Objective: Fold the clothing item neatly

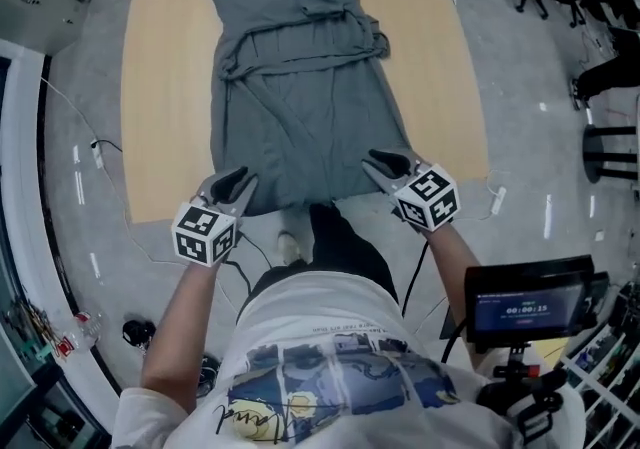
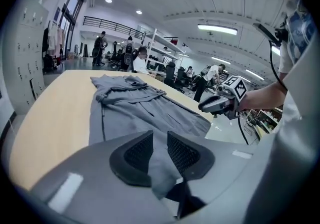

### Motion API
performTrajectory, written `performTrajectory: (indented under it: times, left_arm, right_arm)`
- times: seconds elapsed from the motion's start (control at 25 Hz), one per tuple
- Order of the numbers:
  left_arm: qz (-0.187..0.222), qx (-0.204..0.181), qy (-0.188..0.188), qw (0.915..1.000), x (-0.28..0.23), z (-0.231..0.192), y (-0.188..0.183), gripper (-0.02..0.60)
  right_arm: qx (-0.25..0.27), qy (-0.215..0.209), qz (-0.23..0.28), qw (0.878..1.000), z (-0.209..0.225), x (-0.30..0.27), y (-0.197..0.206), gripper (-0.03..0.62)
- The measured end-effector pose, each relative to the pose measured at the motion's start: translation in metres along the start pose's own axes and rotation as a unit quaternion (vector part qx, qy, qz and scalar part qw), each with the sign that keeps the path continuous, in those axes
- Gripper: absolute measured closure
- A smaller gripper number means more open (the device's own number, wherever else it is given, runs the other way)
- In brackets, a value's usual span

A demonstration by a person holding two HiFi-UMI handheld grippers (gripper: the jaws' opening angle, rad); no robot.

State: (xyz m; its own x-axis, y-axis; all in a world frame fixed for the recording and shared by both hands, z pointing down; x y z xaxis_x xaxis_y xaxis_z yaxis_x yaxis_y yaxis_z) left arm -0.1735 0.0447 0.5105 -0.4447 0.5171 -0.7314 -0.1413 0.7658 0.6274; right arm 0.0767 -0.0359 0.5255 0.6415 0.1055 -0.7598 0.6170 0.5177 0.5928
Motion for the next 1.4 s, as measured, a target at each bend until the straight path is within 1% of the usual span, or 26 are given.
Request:
performTrajectory:
  times: [0.2, 0.36, 0.48, 0.68, 0.8, 0.92, 0.96, 1.08, 1.12, 1.2, 1.24, 1.4]
  left_arm:
    - [-0.001, -0.002, 0.028, 0.9996, 0.027, 0.017, 0.073, 0.485]
    - [-0.018, 0.001, 0.045, 0.9988, 0.031, 0.037, 0.124, 0.485]
    - [-0.035, 0.013, 0.052, 0.9979, 0.024, 0.053, 0.154, 0.485]
    - [-0.074, 0.036, 0.049, 0.9954, 0.009, 0.064, 0.190, 0.470]
    - [-0.105, 0.049, 0.033, 0.9927, 0.006, 0.050, 0.211, 0.438]
    - [-0.131, 0.070, 0.009, 0.9888, -0.004, 0.028, 0.226, 0.412]
    - [-0.134, 0.077, 0.002, 0.9879, -0.005, 0.022, 0.227, 0.403]
    - [-0.144, 0.098, -0.023, 0.9845, -0.010, 0.006, 0.225, 0.351]
    - [-0.146, 0.107, -0.031, 0.9829, -0.017, 0.000, 0.224, 0.325]
    - [-0.151, 0.121, -0.043, 0.9802, -0.035, -0.009, 0.223, 0.257]
    - [-0.151, 0.122, -0.046, 0.9799, -0.042, -0.013, 0.223, 0.242]
    - [-0.144, 0.113, -0.047, 0.9819, -0.062, -0.023, 0.218, 0.185]
  right_arm:
    - [-0.007, 0.011, 0.009, 1.000, -0.069, 0.002, 0.027, 0.510]
    - [-0.031, 0.009, -0.001, 0.999, -0.110, 0.002, 0.067, 0.510]
    - [-0.056, 0.009, -0.014, 0.998, -0.118, 0.008, 0.100, 0.507]
    - [-0.065, 0.010, -0.049, 0.997, -0.112, 0.013, 0.145, 0.476]
    - [-0.079, 0.007, -0.066, 0.995, -0.099, 0.002, 0.174, 0.462]
    - [-0.089, 0.011, -0.085, 0.992, -0.066, -0.008, 0.201, 0.442]
    - [-0.091, 0.015, -0.089, 0.992, -0.053, -0.009, 0.206, 0.433]
    - [-0.106, 0.035, -0.093, 0.989, -0.012, -0.006, 0.217, 0.393]
    - [-0.110, 0.044, -0.093, 0.989, 0.005, -0.006, 0.222, 0.375]
    - [-0.108, 0.057, -0.092, 0.988, 0.034, -0.009, 0.229, 0.358]
    - [-0.105, 0.060, -0.093, 0.988, 0.045, -0.012, 0.231, 0.341]
    - [-0.091, 0.059, -0.083, 0.991, 0.071, -0.030, 0.229, 0.330]
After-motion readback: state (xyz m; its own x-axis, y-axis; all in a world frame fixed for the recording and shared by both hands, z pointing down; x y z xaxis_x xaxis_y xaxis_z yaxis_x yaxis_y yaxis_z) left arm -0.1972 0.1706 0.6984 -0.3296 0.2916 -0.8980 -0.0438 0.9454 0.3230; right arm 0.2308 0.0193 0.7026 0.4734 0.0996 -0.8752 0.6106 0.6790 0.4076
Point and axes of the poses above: the fingertips, and each gripper's own axes: x backward along the fingers, z to its right, y out of its underside, the point moved 3 cm from there along x, backward along the fingers, and after that the axes turned 11 degrees about -z, right-handed, at the moved point
